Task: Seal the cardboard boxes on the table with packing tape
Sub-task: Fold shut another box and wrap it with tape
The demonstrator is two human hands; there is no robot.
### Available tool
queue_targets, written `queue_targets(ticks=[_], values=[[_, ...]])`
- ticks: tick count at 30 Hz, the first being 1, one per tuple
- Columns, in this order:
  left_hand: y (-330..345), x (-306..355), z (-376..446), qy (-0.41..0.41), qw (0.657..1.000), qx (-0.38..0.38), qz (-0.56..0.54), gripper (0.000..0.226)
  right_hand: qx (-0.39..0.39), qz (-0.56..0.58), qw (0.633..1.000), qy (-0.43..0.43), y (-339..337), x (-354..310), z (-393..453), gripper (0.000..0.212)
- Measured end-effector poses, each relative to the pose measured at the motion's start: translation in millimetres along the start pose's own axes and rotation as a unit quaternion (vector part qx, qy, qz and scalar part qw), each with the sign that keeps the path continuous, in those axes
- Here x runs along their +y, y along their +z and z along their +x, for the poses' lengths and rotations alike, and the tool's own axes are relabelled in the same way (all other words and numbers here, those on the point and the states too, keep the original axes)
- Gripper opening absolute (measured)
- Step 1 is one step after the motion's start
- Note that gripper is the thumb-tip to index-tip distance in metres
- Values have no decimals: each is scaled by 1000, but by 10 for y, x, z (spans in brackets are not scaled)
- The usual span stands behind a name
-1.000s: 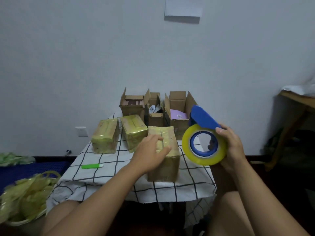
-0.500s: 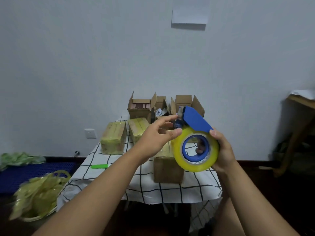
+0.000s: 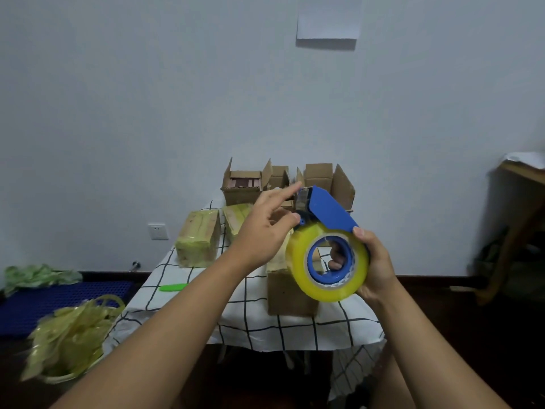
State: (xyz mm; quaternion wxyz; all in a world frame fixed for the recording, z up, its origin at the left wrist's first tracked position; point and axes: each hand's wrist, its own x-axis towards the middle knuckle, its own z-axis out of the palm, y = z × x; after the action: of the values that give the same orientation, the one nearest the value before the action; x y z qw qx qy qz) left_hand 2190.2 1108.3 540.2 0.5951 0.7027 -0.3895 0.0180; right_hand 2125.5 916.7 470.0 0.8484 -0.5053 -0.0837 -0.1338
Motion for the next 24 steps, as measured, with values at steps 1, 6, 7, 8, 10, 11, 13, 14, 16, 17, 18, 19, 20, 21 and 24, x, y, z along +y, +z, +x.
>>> queue_targets(ticks=[1, 6, 7, 8, 10, 11, 13, 14, 16, 17, 18, 19, 20, 21, 24], values=[[7, -6, 1, 4, 1000, 1, 16, 44, 2, 0, 1000, -1, 1, 5, -2, 73], [25, -77, -9, 7, 998, 64, 25, 28, 3, 4, 1000, -1, 12, 19, -3, 72], [25, -91, -11, 3, 997, 75, 24, 26, 4, 3, 1000, -1, 7, 21, 1, 72], [23, -103, -14, 1, 996, 88, 22, 24, 4, 1, 1000, -1, 7, 21, 2, 71], [30, -112, -17, -6, 994, 111, 16, 22, 2, -4, 1000, -2, 6, 17, -1, 67], [33, -103, -20, -9, 993, 114, 9, 22, 3, -8, 1000, -2, 3, 19, -2, 66], [39, -93, -22, -14, 995, 100, 5, 24, 8, -18, 1000, -3, 2, 22, 0, 66], [39, -90, -25, -17, 995, 93, 12, 24, 10, -25, 1000, -6, 6, 24, 0, 65], [42, -93, -33, -24, 995, 95, 21, 22, 18, -37, 999, -8, 8, 28, 1, 62], [46, -96, -36, -32, 994, 105, 15, 22, 23, -41, 999, -8, 4, 33, 0, 61], [53, -94, -41, -48, 992, 117, 3, 22, 28, -41, 999, -8, 6, 36, -1, 62], [62, -84, -49, -71, 989, 130, -13, 22, 31, -41, 999, -9, -1, 43, 1, 64], [73, -78, -53, -95, 985, 142, -32, 22, 33, -40, 999, -9, -4, 48, 4, 68], [82, -79, -55, -117, 980, 152, -51, 23, 35, -41, 998, -9, -12, 55, 10, 71], [120, -87, -64, -161, 967, 177, -91, 31, 41, -48, 998, -10, -6, 64, 26, 76]])
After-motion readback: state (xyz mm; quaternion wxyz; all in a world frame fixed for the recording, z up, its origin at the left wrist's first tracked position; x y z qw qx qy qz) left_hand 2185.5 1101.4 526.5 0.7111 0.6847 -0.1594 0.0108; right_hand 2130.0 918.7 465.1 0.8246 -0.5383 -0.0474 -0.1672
